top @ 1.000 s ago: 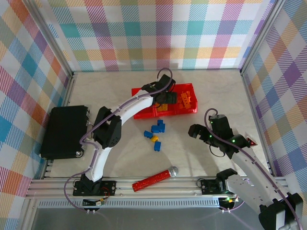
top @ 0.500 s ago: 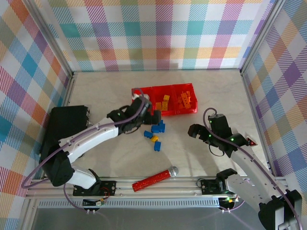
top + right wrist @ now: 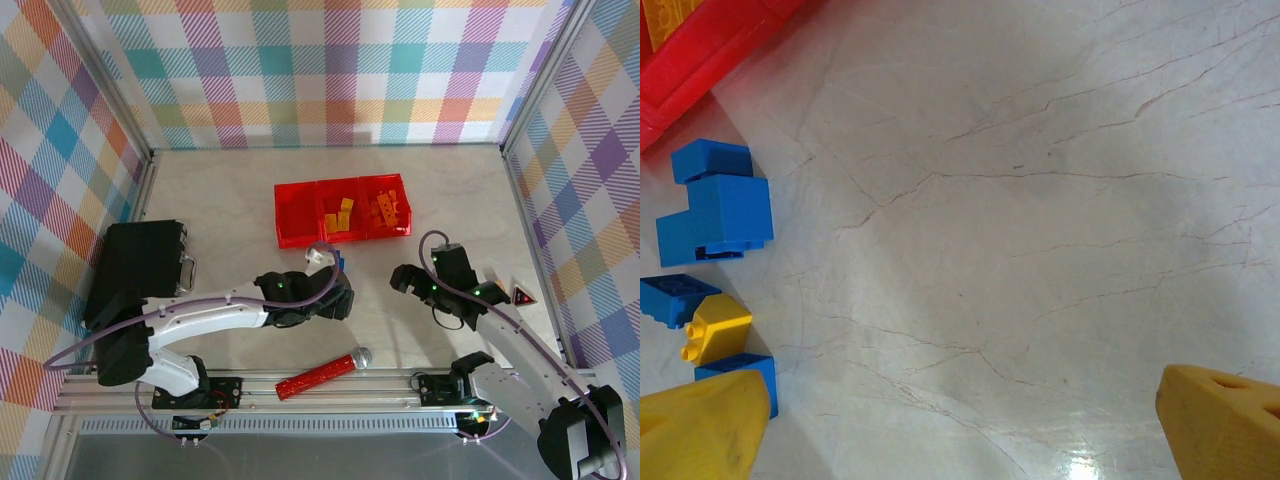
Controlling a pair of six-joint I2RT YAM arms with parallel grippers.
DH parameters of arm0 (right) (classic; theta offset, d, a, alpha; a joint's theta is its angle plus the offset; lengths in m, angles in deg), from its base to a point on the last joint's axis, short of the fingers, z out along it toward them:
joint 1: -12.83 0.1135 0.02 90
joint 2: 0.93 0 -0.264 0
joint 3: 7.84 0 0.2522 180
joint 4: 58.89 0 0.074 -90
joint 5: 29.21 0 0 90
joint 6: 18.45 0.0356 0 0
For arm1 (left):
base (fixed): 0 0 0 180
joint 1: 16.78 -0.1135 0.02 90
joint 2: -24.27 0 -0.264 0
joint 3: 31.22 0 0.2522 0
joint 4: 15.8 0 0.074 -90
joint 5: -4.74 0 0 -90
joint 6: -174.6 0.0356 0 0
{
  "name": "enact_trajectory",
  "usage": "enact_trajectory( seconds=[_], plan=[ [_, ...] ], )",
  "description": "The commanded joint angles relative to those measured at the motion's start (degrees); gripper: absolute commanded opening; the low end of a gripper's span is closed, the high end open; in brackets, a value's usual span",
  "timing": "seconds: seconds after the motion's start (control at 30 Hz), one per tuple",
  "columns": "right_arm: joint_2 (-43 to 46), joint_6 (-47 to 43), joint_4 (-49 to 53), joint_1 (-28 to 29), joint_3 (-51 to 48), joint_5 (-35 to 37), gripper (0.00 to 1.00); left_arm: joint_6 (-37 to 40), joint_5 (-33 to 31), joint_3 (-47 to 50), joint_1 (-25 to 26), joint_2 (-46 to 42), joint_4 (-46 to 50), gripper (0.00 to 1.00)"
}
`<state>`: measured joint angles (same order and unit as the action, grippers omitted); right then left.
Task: Sort the legos into containers by color
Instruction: Pick up the lego from the middle-left of the table.
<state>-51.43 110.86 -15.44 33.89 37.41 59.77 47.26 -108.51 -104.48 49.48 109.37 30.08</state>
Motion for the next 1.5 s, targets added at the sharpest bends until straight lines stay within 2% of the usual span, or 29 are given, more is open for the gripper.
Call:
enact_trajectory(
  seconds=[0.0,0.33,0.7,0.87,1.1,1.17,1.33,1.47],
  plan=[
    [0.2,1.1,-1.4,-0.1,-1.0,-1.0,0.99,-3.8,-0.3,-0.9,0.3,2.8,3.2,0.96],
    [1.7,0.8,-0.6,-0.2,-0.9,0.0,0.99,-6.6,4.0,-1.4,0.1,10.2,2.2,0.87],
    [2.2,0.1,0.7,-0.2,-0.4,0.6,0.99,-6.2,8.7,-1.8,-3.1,17.1,-2.5,0.78],
    [2.2,0.3,0.5,-0.1,-0.3,0.4,0.99,-5.4,9.7,-2.8,-4.2,18.7,-3.6,0.61],
    [1.7,0.2,0.6,-0.2,-0.2,0.2,0.99,-5.3,10.2,-4.2,-5.6,20.9,-3.5,0.54],
    [1.7,0.2,0.7,-0.2,-0.2,0.2,0.99,-5.3,10.3,-4.3,-6.2,21.1,-3.8,0.44],
    [1.7,0.2,0.7,-0.1,-0.4,0.1,0.99,-5.4,10.2,-5.3,-6.7,20.7,-3.2,0.34],
    [2.0,0.3,0.8,-0.2,-0.6,0.0,0.99,-5.2,10.5,-5.7,-6.8,19.3,-3.5,0.16]
  ],
)
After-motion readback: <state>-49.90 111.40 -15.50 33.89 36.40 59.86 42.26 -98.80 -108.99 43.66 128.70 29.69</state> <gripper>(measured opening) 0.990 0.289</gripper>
